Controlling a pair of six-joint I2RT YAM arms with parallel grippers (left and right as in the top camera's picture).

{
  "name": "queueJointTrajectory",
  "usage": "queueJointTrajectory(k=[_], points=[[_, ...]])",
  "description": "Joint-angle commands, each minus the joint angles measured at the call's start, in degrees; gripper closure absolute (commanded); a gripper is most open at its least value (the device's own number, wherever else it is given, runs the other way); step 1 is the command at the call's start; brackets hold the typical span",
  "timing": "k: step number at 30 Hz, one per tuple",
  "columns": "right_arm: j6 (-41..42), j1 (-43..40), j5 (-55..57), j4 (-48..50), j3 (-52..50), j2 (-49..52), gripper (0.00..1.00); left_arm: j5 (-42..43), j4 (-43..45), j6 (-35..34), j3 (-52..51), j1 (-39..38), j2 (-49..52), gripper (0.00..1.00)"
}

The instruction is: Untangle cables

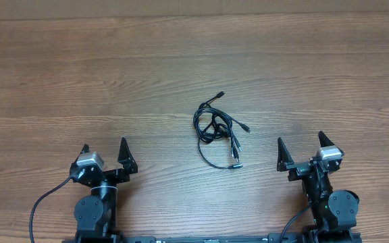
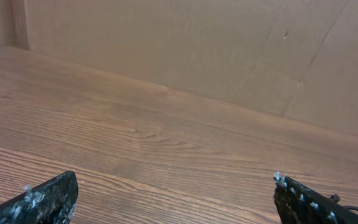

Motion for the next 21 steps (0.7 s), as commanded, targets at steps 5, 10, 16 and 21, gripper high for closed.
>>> queueJointTrajectory(k=[5, 10, 16, 21], points=[[-0.26, -0.37, 0.74, 0.13, -0.59, -0.66, 0.00, 0.63, 0.00, 0.87, -0.20, 0.57, -0.37, 0.00], [-0.26, -0.37, 0.74, 0.13, -0.59, -0.66, 0.00, 0.24, 0.22, 0.85, -0.20, 0.57, -0.37, 0.00], [-0.26, -0.37, 0.74, 0.13, -0.59, -0.66, 0.00, 2.23, 0.13, 0.85, -0.17, 0.57, -0.37, 0.00], [-0.26, -0.37, 0.74, 0.13, -0.59, -0.66, 0.00, 2.73, -0.50, 0.87, 0.17, 0.57, -0.37, 0.00]])
